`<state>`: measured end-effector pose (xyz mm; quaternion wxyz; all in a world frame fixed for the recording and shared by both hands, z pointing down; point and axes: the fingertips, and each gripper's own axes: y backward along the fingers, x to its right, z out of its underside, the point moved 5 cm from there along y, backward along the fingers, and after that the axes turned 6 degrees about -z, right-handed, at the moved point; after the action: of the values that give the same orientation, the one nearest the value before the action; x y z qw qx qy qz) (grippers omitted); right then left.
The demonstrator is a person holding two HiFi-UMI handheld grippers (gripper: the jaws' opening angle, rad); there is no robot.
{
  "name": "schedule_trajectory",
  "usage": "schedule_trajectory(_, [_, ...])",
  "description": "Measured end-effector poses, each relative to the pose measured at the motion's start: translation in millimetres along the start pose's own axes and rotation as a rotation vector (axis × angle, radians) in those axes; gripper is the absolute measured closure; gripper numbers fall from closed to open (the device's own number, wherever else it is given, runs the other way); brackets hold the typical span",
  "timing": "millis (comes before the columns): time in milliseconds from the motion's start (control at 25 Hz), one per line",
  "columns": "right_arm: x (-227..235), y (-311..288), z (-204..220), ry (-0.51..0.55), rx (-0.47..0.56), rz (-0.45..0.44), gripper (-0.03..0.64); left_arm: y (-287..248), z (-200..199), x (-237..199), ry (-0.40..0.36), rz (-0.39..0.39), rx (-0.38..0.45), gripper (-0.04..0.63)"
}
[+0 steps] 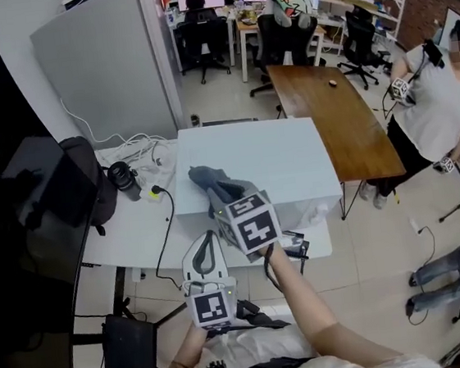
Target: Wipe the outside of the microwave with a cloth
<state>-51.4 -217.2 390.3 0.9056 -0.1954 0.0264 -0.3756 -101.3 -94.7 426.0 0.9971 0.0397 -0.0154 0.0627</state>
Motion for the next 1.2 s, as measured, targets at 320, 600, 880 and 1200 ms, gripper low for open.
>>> schedule_trajectory(320, [-33,-45,24,0.078,-0.135,-0.038,0.54,16,8,-27,0.016,-0.091,-0.045,0.594])
schedule_trajectory(600, [53,19,43,-0.067,-0.079,0.122,0.54,5,3,-9,0.005,-0.02,-0.022,0.594])
schedule_trajectory(880, [162,117,85,-0.199,-0.026,0.36,0.54,-5,4,20,0.004,0.069,-0.017,0.594])
schedule_trajectory(1200, [211,164,102,-0.276,0.04,0.457,0.54,-11,3,26,-0.013,0.081,-0.006,0.594])
